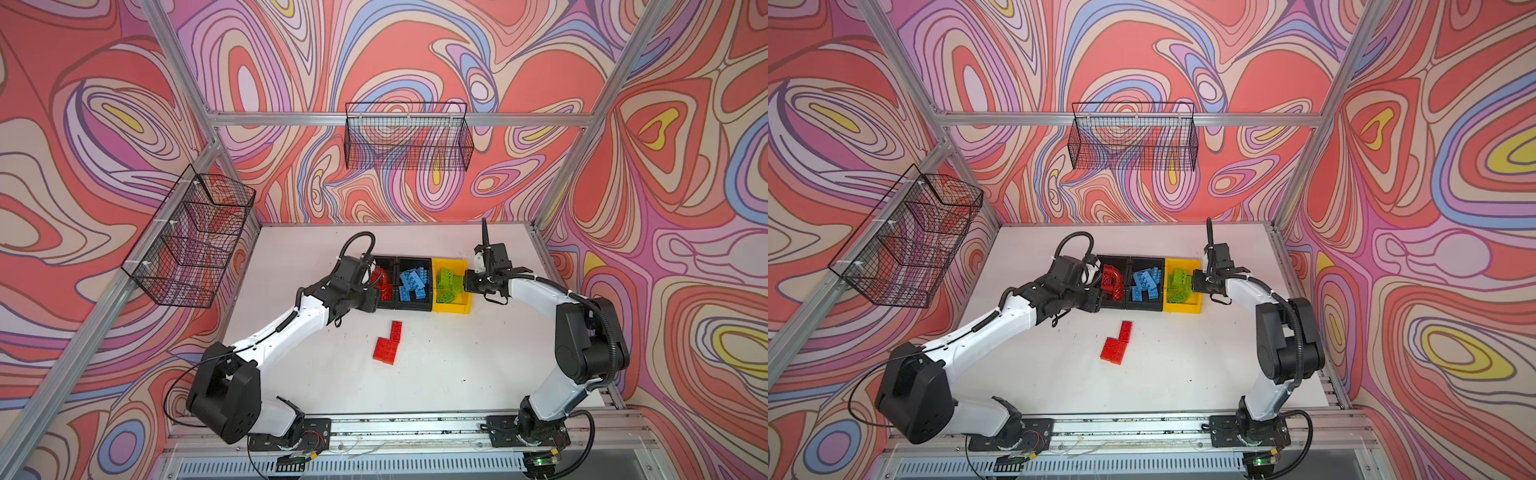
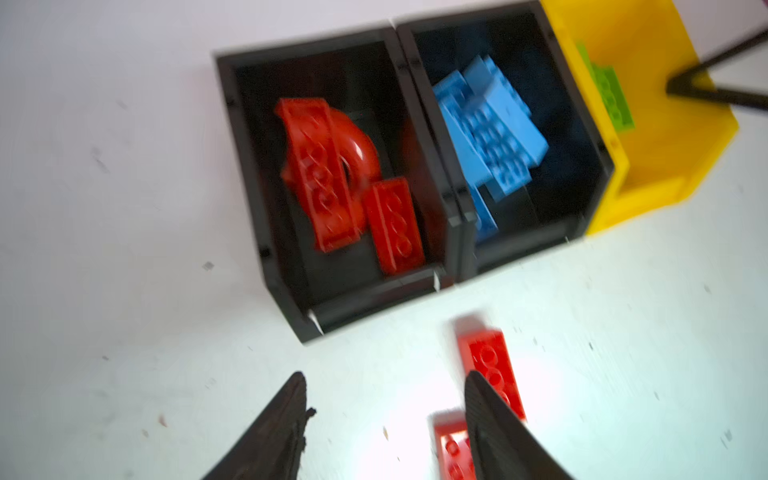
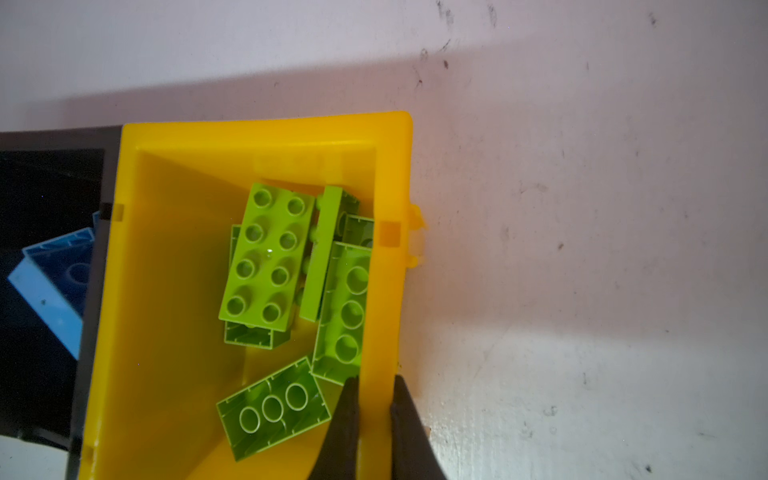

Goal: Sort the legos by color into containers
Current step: 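Release the red brick into the red-filled black compartment, then lower the left gripper and close it on another red brick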

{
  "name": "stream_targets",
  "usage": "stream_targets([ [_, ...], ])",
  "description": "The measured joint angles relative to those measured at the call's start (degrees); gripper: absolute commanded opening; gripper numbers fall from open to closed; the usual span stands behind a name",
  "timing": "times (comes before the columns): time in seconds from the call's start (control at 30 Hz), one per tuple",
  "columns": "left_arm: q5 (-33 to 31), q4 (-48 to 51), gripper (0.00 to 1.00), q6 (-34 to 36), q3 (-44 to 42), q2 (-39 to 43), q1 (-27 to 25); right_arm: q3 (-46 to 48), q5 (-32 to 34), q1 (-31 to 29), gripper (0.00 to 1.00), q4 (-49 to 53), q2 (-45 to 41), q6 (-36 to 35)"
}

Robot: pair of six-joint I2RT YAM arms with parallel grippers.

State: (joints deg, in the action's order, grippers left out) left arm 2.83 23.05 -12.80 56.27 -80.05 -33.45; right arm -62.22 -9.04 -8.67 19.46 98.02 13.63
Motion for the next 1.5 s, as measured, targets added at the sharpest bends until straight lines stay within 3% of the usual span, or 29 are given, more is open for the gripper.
stream_targets([
  [0.13,0.7,1.1,0.61,-2.9,-5.9,0.7,-5.5,0.0,0.0,0.0,0.02,0.0,0.0,0.0],
  [0.47,0.7,1.6,0.60,-6.3,-9.9,-4.1,-8.9,0.1,0.0,0.0,0.02,0.0,-0.1,0.0],
  [1.07,-1.3,0.8,0.53,-8.2,-10.0,-9.4,-9.1,0.2,0.1,0.0,0.02,0.0,-0.1,0.0],
  [1.33,-1.5,0.8,0.29,-6.5,-10.0,-9.4,-8.8,0.2,0.1,0.0,0.02,0.0,-0.1,0.0],
  [1.5,-2.2,1.2,0.24,-5.6,-10.0,-9.1,-8.8,0.2,0.1,0.0,0.02,0.0,-0.1,0.0],
])
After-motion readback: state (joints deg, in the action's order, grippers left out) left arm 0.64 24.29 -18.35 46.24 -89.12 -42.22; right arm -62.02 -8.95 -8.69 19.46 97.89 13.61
